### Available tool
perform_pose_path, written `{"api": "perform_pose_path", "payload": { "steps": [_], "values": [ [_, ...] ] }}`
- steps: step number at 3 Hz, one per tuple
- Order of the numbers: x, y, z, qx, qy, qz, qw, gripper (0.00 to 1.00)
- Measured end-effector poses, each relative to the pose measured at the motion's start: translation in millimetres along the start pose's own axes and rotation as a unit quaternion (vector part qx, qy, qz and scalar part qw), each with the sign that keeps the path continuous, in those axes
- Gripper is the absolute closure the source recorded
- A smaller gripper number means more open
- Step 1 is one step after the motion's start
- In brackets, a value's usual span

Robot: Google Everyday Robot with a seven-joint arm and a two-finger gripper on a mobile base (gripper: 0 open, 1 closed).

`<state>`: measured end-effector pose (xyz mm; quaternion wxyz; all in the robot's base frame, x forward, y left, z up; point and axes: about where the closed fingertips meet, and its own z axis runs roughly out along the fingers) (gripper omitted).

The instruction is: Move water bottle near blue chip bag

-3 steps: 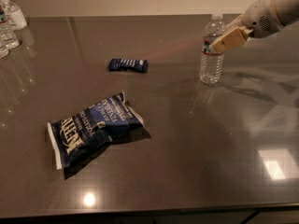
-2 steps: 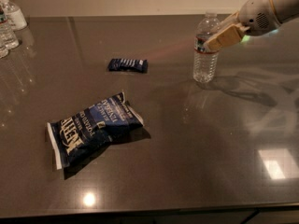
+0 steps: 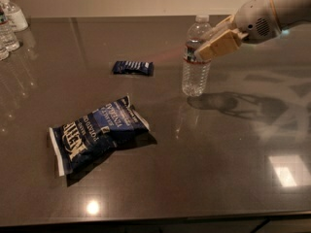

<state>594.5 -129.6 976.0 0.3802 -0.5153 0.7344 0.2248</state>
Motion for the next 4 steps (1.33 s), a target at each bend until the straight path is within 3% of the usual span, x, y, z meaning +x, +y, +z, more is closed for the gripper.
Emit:
{"api": "perform_pose_path", "payload": {
  "steps": [1,2,4],
  "values": [
    [-14,36,12,-0.023,-0.033,-0.013,0.9991,1.00],
    [-26,64,26,-0.036,-0.045,-0.037,0.9976,1.00],
    [-24,102,48,-0.052,-0.026,-0.070,0.9958,1.00]
  ]
}}
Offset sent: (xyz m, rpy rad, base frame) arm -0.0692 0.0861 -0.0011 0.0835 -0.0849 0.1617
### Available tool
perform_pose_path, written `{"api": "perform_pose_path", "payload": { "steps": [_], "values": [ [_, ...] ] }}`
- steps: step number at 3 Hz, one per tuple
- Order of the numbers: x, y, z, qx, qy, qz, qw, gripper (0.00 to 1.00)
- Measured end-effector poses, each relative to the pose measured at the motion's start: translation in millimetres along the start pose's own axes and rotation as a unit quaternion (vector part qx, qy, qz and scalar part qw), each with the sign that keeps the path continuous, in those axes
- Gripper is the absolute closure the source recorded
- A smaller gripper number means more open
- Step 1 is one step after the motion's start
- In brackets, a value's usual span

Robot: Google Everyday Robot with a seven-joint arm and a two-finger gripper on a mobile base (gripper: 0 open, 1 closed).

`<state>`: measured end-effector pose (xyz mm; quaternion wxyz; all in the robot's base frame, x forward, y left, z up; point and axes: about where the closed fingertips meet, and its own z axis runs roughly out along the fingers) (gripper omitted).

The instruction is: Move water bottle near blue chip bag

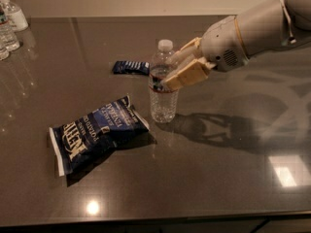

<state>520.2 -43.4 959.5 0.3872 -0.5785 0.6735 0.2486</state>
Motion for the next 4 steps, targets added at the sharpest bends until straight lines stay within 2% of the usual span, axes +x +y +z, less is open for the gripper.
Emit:
{"api": "perform_pose_path", "payload": {
  "steps": [1,4],
  "values": [
    [3,9,5,0.000,-0.003,-0.005,1.0000,0.84],
    [6,23,13,-0.004,-0.006,-0.019,0.9998,0.15]
  ]
}}
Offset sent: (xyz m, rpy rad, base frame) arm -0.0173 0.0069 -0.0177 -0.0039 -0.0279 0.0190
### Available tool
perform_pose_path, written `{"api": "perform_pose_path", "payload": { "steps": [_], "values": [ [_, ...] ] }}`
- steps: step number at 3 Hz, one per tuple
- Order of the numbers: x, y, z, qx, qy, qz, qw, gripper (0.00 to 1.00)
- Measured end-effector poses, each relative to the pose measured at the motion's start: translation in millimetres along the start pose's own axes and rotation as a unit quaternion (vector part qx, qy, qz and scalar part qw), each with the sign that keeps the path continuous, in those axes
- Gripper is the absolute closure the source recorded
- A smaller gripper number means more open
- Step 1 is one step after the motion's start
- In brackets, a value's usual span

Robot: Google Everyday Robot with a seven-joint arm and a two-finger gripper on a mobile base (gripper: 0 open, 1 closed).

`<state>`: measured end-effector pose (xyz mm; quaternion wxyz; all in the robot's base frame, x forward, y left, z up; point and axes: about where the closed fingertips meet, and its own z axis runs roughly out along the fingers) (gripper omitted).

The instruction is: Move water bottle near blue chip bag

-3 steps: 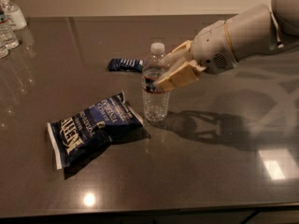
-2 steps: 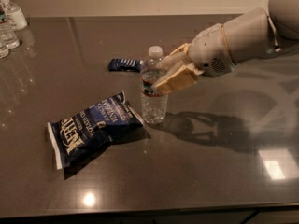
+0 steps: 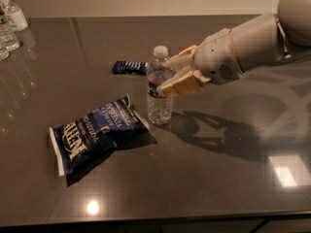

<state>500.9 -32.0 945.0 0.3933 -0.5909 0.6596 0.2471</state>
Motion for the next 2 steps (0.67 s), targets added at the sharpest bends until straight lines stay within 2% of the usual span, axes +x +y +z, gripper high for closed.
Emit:
{"api": "perform_pose_path", "payload": {
  "steps": [1,2],
  "values": [
    [3.1,1.7,1.0,-0.004,0.002,0.001,1.0000,0.00],
    [3.0,1.7,1.1,-0.004,0.002,0.001,1.0000,0.00]
  ]
}}
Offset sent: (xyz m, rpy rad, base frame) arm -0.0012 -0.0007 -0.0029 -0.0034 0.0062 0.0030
